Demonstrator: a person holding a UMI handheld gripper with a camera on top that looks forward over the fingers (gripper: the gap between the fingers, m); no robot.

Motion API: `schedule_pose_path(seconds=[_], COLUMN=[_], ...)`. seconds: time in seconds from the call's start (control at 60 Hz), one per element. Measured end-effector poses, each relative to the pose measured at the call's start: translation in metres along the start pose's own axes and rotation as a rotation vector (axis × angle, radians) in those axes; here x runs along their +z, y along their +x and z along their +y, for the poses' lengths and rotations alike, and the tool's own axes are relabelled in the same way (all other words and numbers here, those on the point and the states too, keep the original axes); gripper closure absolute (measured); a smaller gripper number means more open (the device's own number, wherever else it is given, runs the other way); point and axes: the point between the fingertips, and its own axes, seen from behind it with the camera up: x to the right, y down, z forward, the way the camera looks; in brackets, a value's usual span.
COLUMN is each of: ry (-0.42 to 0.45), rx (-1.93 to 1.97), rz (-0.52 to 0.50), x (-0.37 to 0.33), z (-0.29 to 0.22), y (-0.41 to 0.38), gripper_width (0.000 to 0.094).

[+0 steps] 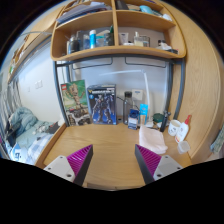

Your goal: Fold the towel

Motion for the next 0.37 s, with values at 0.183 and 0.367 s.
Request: schedule_pose_path(seconds=[0.183,0.367], ry=[0.007,0.024], rx=[-0.02,-0.02], rz=[0.008,0.024], x=[-0.023,-0.037], z=[0.012,0.011], y=[-0.007,-0.005], gripper_width=[0.0078,0.0081])
